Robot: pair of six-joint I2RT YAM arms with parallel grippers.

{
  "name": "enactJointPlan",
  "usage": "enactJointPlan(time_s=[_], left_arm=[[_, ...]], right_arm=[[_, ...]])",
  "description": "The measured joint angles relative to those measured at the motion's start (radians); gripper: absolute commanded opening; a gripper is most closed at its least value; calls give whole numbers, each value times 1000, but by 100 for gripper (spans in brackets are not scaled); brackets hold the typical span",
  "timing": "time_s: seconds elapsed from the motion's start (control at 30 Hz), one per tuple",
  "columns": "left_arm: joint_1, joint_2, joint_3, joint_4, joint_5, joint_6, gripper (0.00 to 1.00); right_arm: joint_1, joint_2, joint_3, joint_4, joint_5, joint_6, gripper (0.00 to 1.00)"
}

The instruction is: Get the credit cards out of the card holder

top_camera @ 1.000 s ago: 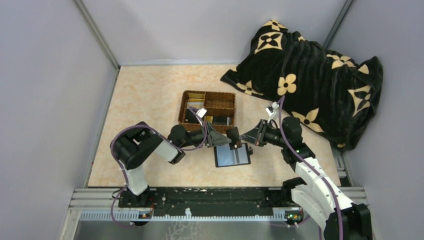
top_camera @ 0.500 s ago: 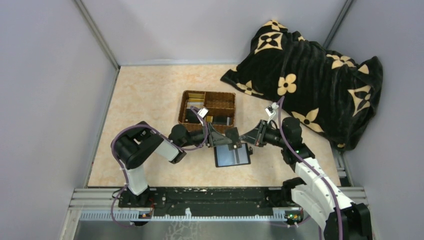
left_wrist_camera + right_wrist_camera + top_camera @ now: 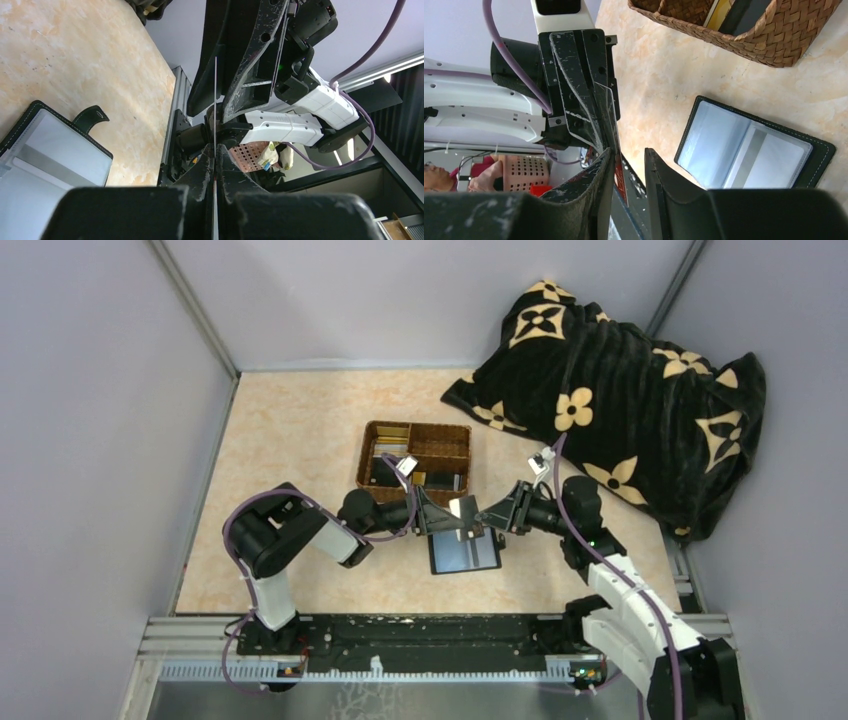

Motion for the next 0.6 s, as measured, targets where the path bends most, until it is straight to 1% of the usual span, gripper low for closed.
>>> enactJointPlan(time_s=[0.13, 0.23, 0.3, 0.33, 0.37, 0.5, 0.53, 0.57, 0.6], left_arm=[[0, 0, 0, 0, 0, 0, 0], [0, 4, 2, 0, 1, 0, 0], [0, 11, 2, 0, 1, 0, 2], [-1, 15, 3, 0, 1, -1, 3], [-1, 18, 3, 1, 2, -1, 4], [-1, 34, 8, 1, 13, -3, 5], [-1, 40, 9, 2, 16, -4, 7], [-1, 44, 11, 2, 17, -5, 16], [0, 47, 13, 1, 19, -5, 29]], right_arm=[[0, 11, -4, 26, -10, 6, 22], [0, 14, -5, 45, -17, 16, 11], [0, 18, -5, 62, -23, 19, 6], [0, 20, -5, 66, -25, 21, 2], [0, 24, -8, 73, -26, 23, 0], [-2, 31, -25, 89, -36, 26, 0], [-2, 33, -26, 89, -39, 26, 0], [-3, 36, -28, 92, -40, 25, 0], [-5, 38, -30, 93, -40, 25, 0]])
